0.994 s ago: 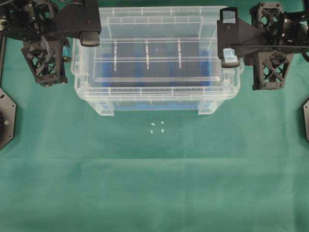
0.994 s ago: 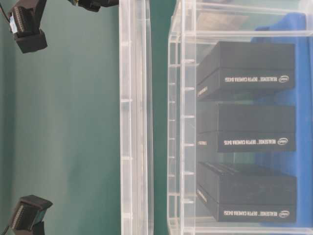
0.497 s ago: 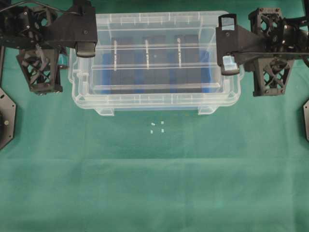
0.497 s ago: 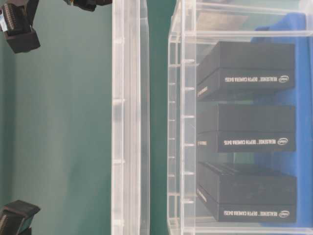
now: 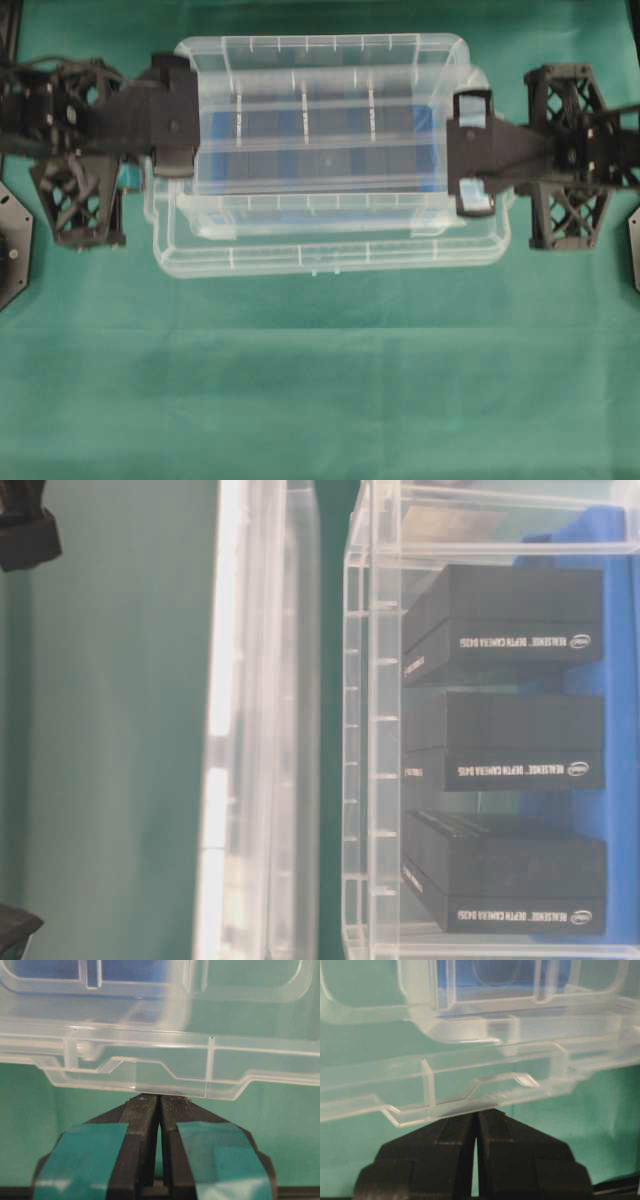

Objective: Clamp the lid of the box with both arms, then lift and open it.
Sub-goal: 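Carry the held lid with both grippers toward the front of the table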

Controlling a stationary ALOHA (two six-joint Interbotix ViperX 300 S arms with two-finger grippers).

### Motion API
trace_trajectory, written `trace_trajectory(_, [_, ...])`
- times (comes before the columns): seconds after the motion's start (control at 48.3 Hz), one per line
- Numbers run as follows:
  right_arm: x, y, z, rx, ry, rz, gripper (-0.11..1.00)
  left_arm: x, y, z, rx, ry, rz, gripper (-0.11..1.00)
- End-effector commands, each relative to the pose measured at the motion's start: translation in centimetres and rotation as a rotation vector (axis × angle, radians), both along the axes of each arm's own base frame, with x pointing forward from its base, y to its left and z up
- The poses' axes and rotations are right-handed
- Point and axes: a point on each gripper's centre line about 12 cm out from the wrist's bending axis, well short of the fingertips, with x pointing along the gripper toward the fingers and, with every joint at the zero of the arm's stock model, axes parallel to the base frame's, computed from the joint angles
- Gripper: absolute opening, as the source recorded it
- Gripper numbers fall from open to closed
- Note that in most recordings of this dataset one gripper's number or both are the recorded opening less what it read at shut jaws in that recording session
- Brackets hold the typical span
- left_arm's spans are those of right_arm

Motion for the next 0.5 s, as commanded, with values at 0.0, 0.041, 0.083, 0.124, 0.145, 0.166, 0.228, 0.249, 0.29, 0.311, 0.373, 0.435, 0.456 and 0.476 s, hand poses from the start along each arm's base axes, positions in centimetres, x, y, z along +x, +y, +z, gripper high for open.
trace_trajectory(0.0, [0.9,1.1,2.4,0.006,-0.095,0.005,0.00,0.7,-1.1,1.7,-0.011,-0.067,-0.015,0.01])
trace_trajectory(0.041, [0.9,1.6,2.4,0.010,-0.096,0.012,0.00,0.7,-1.6,1.6,-0.016,-0.068,-0.022,0.01])
trace_trajectory(0.083, [0.8,2.1,2.4,0.015,-0.098,0.020,0.00,0.7,-2.0,1.6,-0.020,-0.066,-0.028,0.01])
trace_trajectory(0.124, [0.9,2.5,2.3,0.016,-0.097,0.026,0.00,0.7,-2.4,1.6,-0.026,-0.065,-0.026,0.01])
trace_trajectory(0.145, [0.9,2.7,2.4,0.019,-0.099,0.028,0.00,0.7,-2.5,1.6,-0.028,-0.065,-0.026,0.01])
trace_trajectory(0.166, [0.9,2.9,2.4,0.021,-0.100,0.030,0.00,0.7,-2.7,1.5,-0.032,-0.064,-0.024,0.01])
trace_trajectory(0.228, [0.9,3.5,2.3,0.027,-0.101,0.034,0.00,0.7,-3.2,1.5,-0.039,-0.063,-0.024,0.01])
trace_trajectory(0.249, [0.9,3.6,2.4,0.029,-0.103,0.033,0.00,0.7,-3.5,1.5,-0.041,-0.063,-0.028,0.01])
trace_trajectory(0.29, [0.9,4.0,2.3,0.034,-0.103,0.036,0.00,0.7,-3.8,1.6,-0.046,-0.066,-0.030,0.01])
trace_trajectory(0.311, [0.9,4.2,2.3,0.037,-0.104,0.038,0.00,0.7,-4.0,1.5,-0.046,-0.064,-0.034,0.01])
trace_trajectory(0.373, [0.9,4.8,2.2,0.041,-0.105,0.044,0.00,0.7,-4.5,1.5,-0.052,-0.061,-0.036,0.01])
trace_trajectory(0.435, [0.9,5.5,2.2,0.045,-0.108,0.056,0.00,0.7,-5.0,1.4,-0.059,-0.061,-0.036,0.01])
trace_trajectory(0.456, [0.8,5.8,2.2,0.046,-0.109,0.059,0.00,0.8,-5.2,1.4,-0.060,-0.061,-0.037,0.01])
trace_trajectory(0.476, [0.9,6.0,2.3,0.048,-0.112,0.062,0.00,0.8,-5.4,1.4,-0.063,-0.058,-0.036,0.01])
